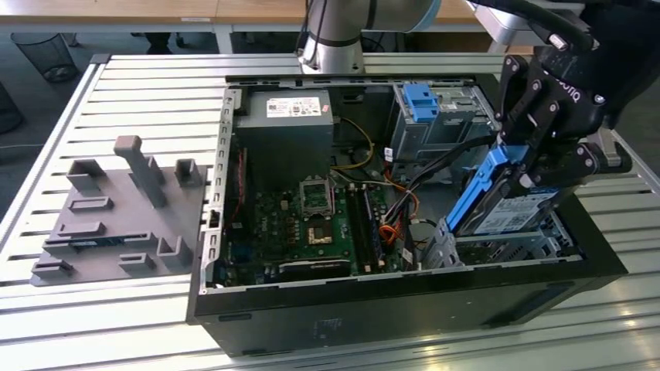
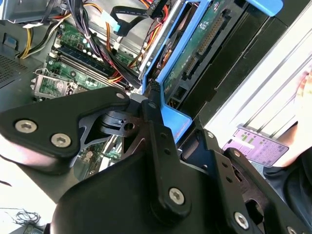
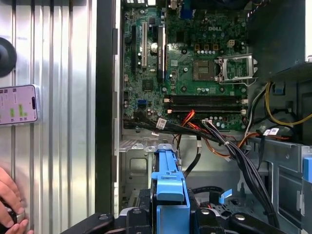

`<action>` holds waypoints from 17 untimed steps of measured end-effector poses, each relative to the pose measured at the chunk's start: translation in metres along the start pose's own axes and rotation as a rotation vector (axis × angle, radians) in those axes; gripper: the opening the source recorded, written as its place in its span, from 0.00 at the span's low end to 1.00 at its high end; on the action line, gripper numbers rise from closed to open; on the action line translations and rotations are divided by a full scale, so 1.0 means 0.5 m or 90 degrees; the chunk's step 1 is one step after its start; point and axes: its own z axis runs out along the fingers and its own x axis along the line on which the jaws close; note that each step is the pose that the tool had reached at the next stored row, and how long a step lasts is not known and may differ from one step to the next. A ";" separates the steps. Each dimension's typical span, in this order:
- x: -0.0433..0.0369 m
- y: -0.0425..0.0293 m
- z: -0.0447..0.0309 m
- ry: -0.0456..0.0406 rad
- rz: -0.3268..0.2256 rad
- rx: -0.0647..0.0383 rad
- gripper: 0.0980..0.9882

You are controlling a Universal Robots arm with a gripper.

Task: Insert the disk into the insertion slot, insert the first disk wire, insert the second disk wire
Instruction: 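Insert the disk into the insertion slot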

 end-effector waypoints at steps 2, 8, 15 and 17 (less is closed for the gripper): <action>0.000 0.000 0.003 0.0000 0.000 0.000 0.30; 0.000 0.000 0.010 0.0001 0.000 0.000 0.30; 0.000 0.000 0.020 0.0000 0.000 0.000 0.30; 0.000 0.000 0.023 0.0000 0.000 0.000 0.30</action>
